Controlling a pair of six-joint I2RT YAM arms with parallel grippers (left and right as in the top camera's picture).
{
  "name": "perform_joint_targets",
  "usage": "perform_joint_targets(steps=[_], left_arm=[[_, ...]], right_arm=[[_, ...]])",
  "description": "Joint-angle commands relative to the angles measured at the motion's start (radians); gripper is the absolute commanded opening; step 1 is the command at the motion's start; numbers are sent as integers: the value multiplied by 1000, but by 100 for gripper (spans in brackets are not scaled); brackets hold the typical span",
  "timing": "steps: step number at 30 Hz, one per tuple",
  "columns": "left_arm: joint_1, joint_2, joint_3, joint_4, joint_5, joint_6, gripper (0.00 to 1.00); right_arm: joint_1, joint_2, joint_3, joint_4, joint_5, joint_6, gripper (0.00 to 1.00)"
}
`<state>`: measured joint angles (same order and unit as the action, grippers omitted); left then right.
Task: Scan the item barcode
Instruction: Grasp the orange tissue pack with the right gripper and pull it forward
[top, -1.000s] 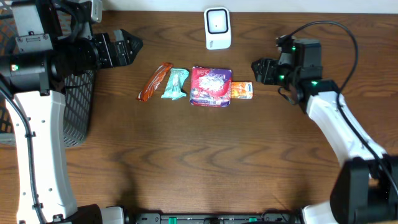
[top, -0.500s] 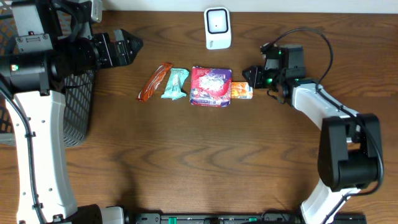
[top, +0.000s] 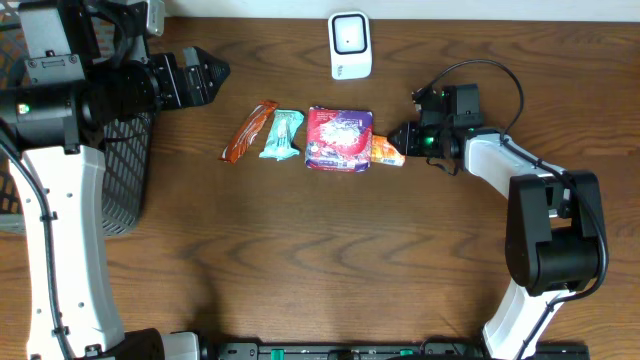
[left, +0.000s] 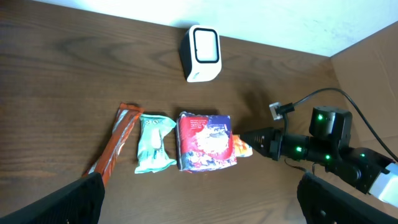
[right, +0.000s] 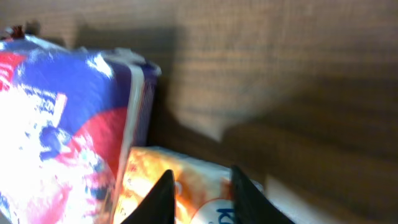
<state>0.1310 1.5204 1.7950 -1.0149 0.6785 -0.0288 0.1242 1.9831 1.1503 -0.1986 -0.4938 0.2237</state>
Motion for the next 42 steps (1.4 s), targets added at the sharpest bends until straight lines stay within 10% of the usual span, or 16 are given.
perform_joint_targets(steps=[1, 19, 42], left_arm=[[2, 4, 4, 0, 10, 2, 98], [2, 4, 4, 0, 9, 2, 98], [2, 4, 4, 0, 10, 2, 98]], right_arm=[[8, -2, 7, -71, -26, -1, 21], [-4, -267, 14, -237, 122, -21, 43], [27, -196, 13, -346, 45, -540, 70]])
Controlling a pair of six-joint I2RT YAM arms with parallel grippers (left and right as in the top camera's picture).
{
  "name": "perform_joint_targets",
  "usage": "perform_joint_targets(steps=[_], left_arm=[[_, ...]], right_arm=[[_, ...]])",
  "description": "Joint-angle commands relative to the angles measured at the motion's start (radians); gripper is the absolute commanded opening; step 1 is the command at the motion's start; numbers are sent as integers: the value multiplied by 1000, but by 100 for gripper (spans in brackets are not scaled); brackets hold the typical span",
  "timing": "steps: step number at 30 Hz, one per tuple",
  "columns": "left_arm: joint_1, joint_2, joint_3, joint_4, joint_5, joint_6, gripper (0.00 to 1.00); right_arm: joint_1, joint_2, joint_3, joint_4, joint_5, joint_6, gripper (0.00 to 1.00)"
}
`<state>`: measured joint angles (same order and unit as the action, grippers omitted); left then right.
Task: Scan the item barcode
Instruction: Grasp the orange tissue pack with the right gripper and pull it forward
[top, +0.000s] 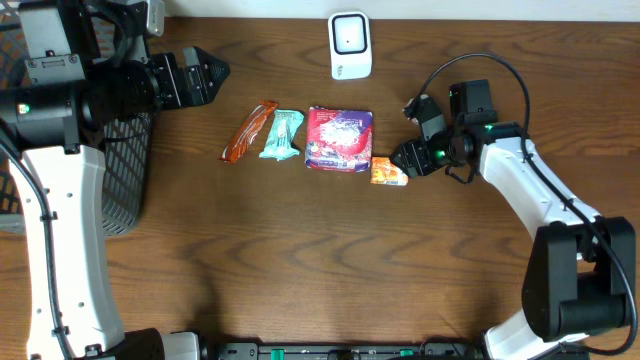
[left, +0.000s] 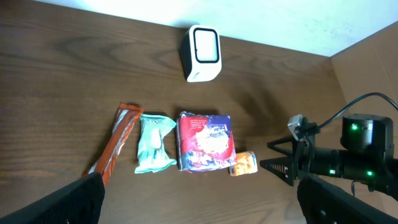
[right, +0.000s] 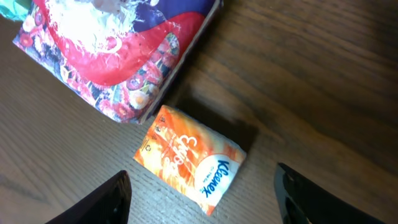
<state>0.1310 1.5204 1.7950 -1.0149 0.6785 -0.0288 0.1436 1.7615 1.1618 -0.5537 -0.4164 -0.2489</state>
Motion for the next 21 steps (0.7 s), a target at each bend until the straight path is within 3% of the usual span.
perform_joint_targets(steps=[1, 5, 13, 21], left_arm=[[2, 4, 4, 0, 10, 2, 98], [2, 4, 4, 0, 10, 2, 98], [2, 4, 4, 0, 10, 2, 98], [2, 4, 4, 0, 10, 2, 98]], right_arm=[[8, 35, 1, 14, -33, -67, 69], [9, 98, 1, 56, -33, -67, 66], [9, 145, 2, 39, -69, 28, 34], [8, 75, 36, -115, -28, 124, 34]])
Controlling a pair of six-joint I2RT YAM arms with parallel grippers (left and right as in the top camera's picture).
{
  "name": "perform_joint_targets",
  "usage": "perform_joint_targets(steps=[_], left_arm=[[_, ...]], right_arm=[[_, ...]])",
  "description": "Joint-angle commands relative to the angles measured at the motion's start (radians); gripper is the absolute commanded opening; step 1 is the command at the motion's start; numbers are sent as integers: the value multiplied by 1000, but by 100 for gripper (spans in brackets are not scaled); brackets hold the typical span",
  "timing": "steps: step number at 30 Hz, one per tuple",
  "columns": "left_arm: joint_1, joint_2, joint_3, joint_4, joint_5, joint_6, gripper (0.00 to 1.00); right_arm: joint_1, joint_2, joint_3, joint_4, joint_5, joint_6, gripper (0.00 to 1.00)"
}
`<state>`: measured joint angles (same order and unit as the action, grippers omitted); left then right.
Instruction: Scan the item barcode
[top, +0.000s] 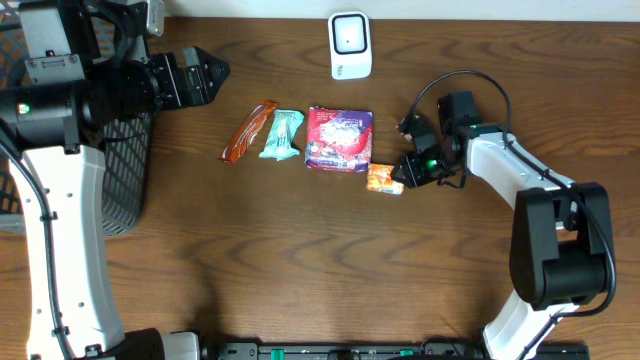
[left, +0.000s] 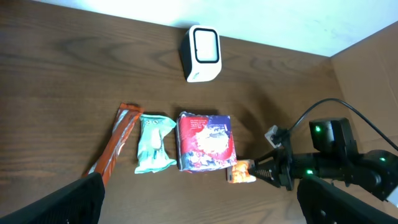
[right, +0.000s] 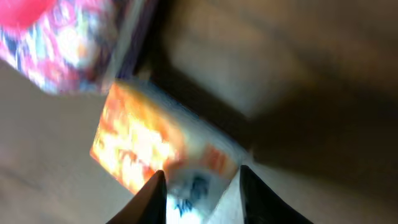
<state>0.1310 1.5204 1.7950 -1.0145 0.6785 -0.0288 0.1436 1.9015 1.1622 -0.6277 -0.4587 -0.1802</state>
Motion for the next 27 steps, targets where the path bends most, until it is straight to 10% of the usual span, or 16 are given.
perform_joint_targets(steps=[1, 14, 27], left_arm=[[2, 4, 4, 0, 10, 2, 98], [2, 4, 4, 0, 10, 2, 98], [2, 4, 4, 0, 10, 2, 98]], right_arm=[[8, -73, 51, -64, 30, 61, 34], [10, -79, 160, -39, 65, 60, 28], [48, 72, 157, -49, -44, -1, 46]])
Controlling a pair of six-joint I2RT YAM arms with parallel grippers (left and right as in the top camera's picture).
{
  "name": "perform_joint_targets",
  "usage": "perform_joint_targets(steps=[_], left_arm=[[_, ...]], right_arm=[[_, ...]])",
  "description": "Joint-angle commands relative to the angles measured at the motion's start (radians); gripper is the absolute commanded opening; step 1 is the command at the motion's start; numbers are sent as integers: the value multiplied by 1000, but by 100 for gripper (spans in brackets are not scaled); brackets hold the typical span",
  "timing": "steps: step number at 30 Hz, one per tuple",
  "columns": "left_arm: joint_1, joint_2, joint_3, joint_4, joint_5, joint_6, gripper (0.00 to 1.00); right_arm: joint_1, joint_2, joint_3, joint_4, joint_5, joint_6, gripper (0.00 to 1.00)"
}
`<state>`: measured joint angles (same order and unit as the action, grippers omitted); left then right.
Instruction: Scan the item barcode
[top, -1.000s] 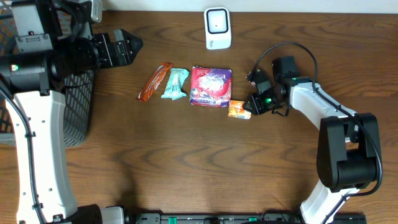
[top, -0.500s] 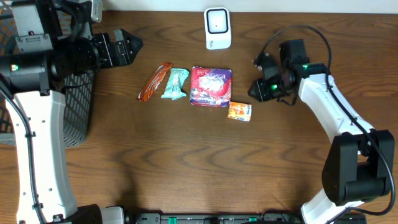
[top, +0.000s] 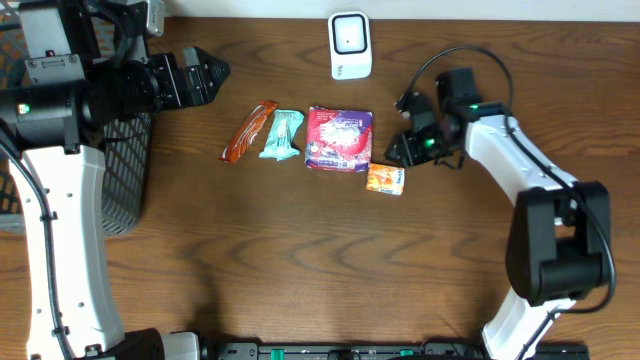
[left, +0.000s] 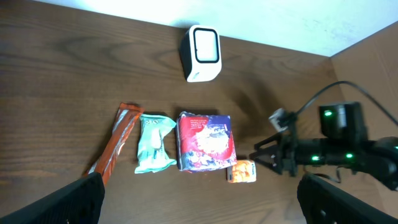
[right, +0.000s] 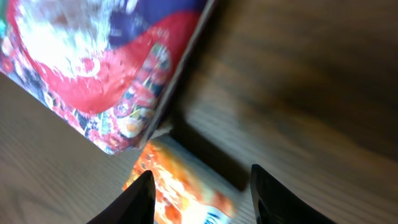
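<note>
The white barcode scanner (top: 350, 45) stands at the table's far edge. A small orange tissue pack (top: 386, 178) lies flat by the front right corner of a red and blue packet (top: 340, 139). My right gripper (top: 398, 150) hovers just behind the pack, open and holding nothing. In the right wrist view the orange pack (right: 186, 196) shows blurred between the spread fingertips (right: 142, 199), under the red and blue packet (right: 106, 74). My left gripper (top: 205, 72) is open at the far left, well clear of the items. The left wrist view takes in the scanner (left: 202, 45) and the pack (left: 242, 171).
A teal packet (top: 283, 135) and an orange-brown bar (top: 250, 131) lie in a row left of the red and blue packet. A black mesh basket (top: 125, 170) stands at the left edge. The right arm's cable (top: 470, 65) loops above the table.
My right gripper was low against the orange pack's right side. It now sits a little farther back and higher, jaws somewhat wider. The pack lies where it was. The left arm is unchanged.
At first the orange pack lay against the red and blue packet's right edge, with my right gripper closed in on it. Then it lay nearer the front, gripper wide open beside it. Then the gripper was down at it again, and now it is off it.
</note>
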<state>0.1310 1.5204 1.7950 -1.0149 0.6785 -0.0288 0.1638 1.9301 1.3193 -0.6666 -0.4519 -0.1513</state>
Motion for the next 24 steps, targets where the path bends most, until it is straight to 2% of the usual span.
perform_joint_targets(steps=[1, 10, 16, 20, 24], left_arm=[[2, 4, 4, 0, 10, 2, 98], [2, 4, 4, 0, 10, 2, 98], [2, 4, 4, 0, 10, 2, 98], [2, 4, 4, 0, 10, 2, 98], [2, 4, 4, 0, 10, 2, 98]], right_arm=[[32, 55, 0, -16, -51, -30, 46], [40, 71, 19, -194, -51, -29, 44], [40, 71, 115, -358, -35, -29, 44], [40, 71, 157, -365, 31, -24, 51], [39, 72, 157, -340, 103, 27, 51]])
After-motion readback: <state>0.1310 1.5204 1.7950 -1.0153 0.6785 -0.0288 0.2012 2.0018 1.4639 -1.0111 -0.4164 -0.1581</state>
